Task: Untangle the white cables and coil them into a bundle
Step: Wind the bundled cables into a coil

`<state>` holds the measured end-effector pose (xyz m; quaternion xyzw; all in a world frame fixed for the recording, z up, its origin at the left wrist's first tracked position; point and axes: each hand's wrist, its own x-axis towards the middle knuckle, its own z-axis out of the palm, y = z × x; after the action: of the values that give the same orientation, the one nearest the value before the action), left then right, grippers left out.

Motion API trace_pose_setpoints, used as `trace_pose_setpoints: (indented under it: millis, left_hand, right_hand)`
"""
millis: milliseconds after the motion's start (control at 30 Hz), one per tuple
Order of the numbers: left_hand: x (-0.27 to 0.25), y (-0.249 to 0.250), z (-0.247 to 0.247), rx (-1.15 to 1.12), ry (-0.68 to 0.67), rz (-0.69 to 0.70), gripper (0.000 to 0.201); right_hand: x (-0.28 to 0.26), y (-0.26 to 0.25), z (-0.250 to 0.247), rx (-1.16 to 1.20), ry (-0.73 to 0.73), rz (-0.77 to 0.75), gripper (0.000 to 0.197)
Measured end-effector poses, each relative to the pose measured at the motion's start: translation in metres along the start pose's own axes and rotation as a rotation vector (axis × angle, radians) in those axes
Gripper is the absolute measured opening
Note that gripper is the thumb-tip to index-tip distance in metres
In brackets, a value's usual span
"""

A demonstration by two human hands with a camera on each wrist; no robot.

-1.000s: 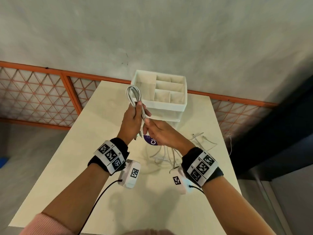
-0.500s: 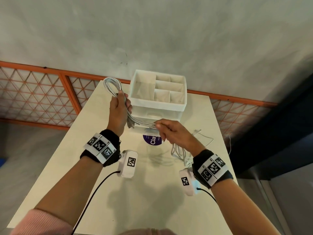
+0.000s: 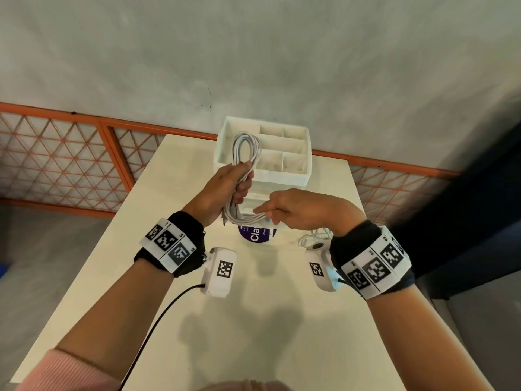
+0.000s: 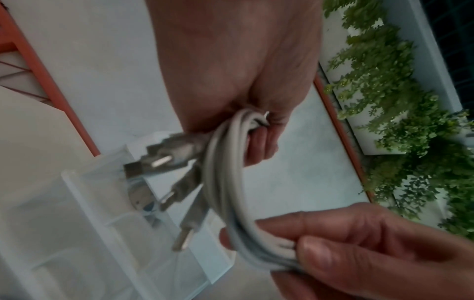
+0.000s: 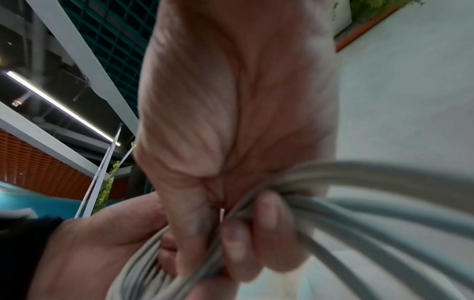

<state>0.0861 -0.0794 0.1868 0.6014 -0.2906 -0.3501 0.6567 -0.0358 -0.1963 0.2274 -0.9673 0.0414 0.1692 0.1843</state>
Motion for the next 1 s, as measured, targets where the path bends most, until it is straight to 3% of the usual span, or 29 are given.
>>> trace_pose_setpoints:
  millis: [133,200,300,467,667,800,1000]
  left_hand:
    - [-0.005,-0.004,0.009,0.041,-0.014,0.049,0.041]
    - [-0.007,-0.008,0.012,0.038,-0.048,0.08,0.041]
    - [-0.009,-0.011,0.015,0.051,-0.083,0.104,0.038]
    - [-0.008,-0.015,0.02,0.095,-0.073,0.097,0.047]
    - [-0.009,-0.012,0.021,0.065,-0.118,0.117,0.045]
    - [-0.011,-0.012,0.019,0.037,-0.128,0.052,0.049]
    - [-0.013,-0.008,0.018,0.106,-0.129,0.015,0.057]
  right_hand:
    - [0.0,0.002,-0.001,0.24,0.303,-0.019,0.014]
    - [-0.003,0.003,-0.002,0.36,0.467,-0.05,0.024]
    - [-0.005,0.0,-0.004,0.333,0.585,-0.124,0.031]
    - [-0.008,-0.005,-0.009,0.353,0.631,-0.154,0.039]
    - [-0.004,-0.007,-0.005,0.353,0.561,-0.189,0.045]
    - [0.001,-0.007,-0.002,0.369,0.55,-0.208,0.045]
    - [0.005,0.001,0.003,0.336,0.694,-0.116,0.057]
